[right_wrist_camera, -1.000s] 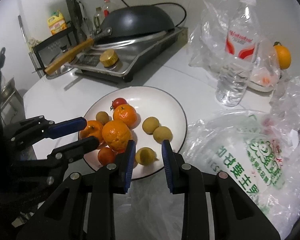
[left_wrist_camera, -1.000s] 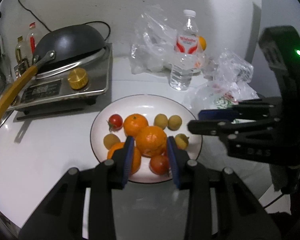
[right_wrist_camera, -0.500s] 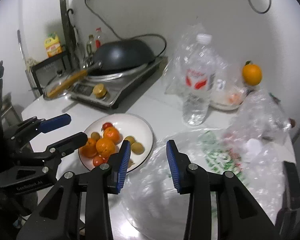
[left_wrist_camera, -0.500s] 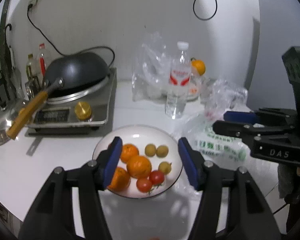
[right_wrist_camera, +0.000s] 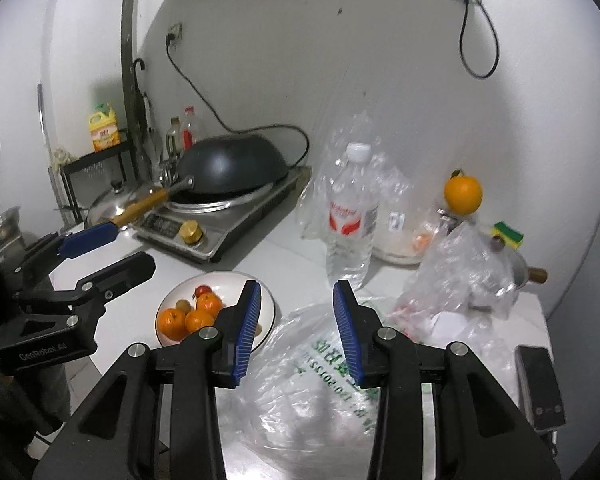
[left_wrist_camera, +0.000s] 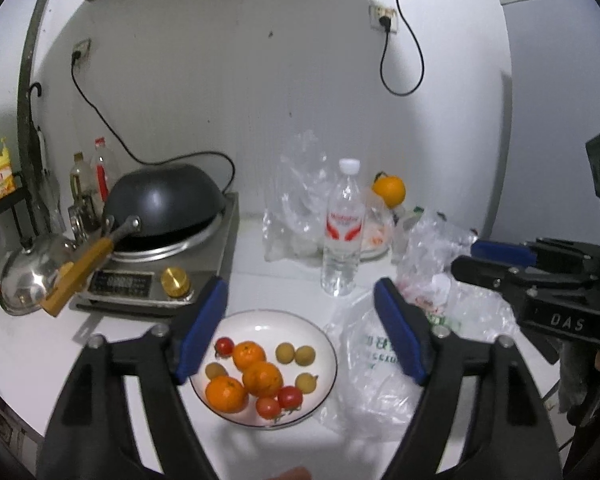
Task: Organize fruits
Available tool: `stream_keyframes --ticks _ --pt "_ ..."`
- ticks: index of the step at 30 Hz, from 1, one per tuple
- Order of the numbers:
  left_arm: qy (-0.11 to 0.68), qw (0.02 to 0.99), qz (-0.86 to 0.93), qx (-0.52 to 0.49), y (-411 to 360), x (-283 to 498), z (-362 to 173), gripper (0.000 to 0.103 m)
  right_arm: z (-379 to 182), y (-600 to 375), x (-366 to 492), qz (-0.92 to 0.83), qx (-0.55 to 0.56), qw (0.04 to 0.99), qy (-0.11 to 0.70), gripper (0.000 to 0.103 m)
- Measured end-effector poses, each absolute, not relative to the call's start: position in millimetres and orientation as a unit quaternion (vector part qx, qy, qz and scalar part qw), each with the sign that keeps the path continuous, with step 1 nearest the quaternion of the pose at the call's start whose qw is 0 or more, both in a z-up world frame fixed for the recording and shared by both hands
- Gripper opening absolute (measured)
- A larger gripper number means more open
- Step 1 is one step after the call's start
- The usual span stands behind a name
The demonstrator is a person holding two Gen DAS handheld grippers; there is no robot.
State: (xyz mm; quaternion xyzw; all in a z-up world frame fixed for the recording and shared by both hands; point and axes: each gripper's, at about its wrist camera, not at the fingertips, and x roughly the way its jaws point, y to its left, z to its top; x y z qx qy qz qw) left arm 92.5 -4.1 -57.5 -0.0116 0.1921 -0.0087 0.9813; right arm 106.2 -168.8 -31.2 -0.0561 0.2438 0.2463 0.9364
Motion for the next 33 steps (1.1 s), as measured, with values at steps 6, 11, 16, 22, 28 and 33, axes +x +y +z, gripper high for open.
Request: stream_keyframes --ticks 6,11,16,22,28,33 --pt "0.155 0.988 -0.002 -0.010 -10 78 -34 0.091 -10 -181 93 0.239 -0.052 0.946 0.214 0.040" --pt "0.130 0.991 0.010 -0.005 -13 66 -14 0.091 5 -187 82 0.233 -0.046 0.953 0.190 0.058" --pt "0.114 0.993 0.022 0.003 -15 54 5 0.096 21 -191 72 0.229 -0.044 0.958 0.166 0.059" --pt "0.083 0.995 0.041 0.034 -22 40 19 0.099 32 -195 64 0.223 -0.043 0.962 0.152 0.060" --pt "0.094 0.995 0.024 0.012 -18 35 24 0.100 36 -197 57 0.221 -0.043 0.964 0.143 0.061" --pt "0.106 0.994 0.014 0.015 -21 34 24 0.100 37 -199 57 0.224 -0.042 0.963 0.141 0.061"
